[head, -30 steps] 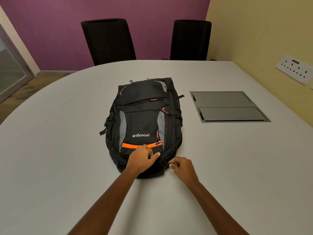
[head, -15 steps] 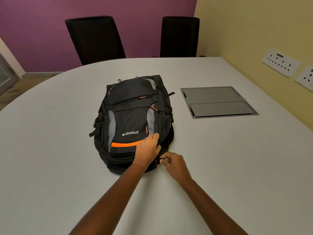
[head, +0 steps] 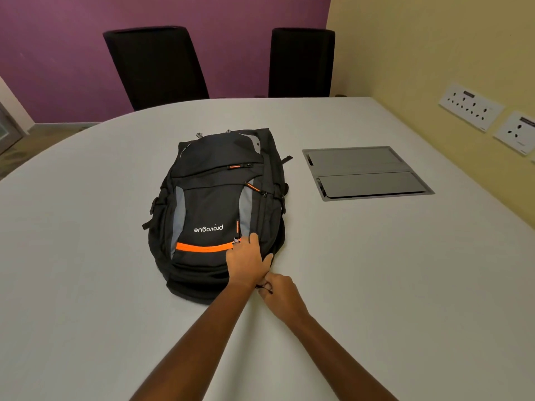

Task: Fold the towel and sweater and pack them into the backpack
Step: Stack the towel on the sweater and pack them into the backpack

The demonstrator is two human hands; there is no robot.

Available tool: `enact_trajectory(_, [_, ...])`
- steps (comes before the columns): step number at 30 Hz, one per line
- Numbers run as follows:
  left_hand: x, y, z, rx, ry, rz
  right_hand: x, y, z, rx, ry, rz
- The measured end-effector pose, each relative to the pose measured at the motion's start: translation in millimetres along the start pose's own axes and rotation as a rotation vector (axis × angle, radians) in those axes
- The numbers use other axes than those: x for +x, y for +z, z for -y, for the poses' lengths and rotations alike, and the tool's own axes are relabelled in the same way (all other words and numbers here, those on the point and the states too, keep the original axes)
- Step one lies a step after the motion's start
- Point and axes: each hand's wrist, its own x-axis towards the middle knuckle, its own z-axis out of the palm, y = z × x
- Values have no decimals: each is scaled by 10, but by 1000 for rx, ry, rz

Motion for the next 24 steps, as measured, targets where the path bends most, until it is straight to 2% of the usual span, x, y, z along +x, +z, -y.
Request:
enact_trajectory(6, [125,-50,39,258,265,-290,15,38,46,50,-3,-20])
enact_trajectory(9, [117,-125,85,235,393,-421,62,-18,55,90,2,-42])
enact_trajectory(11, [109,-84,150,79,419,-412,79,-27,57,93,-2,-24])
enact_trajectory(14, [18,94,367,-270,461,-269,76,22,11,85,11,-14])
enact_trajectory(15, [-28,145,463,-318,477,-245,69,51,-3,72,12,-10])
enact_trajectory(19, [-223,240,845,-312,499,-296,68,171,42,60,7,-13])
enact_trajectory(24, [-302,293,1057,-26,636,-358,138,251,109,144,16,-72])
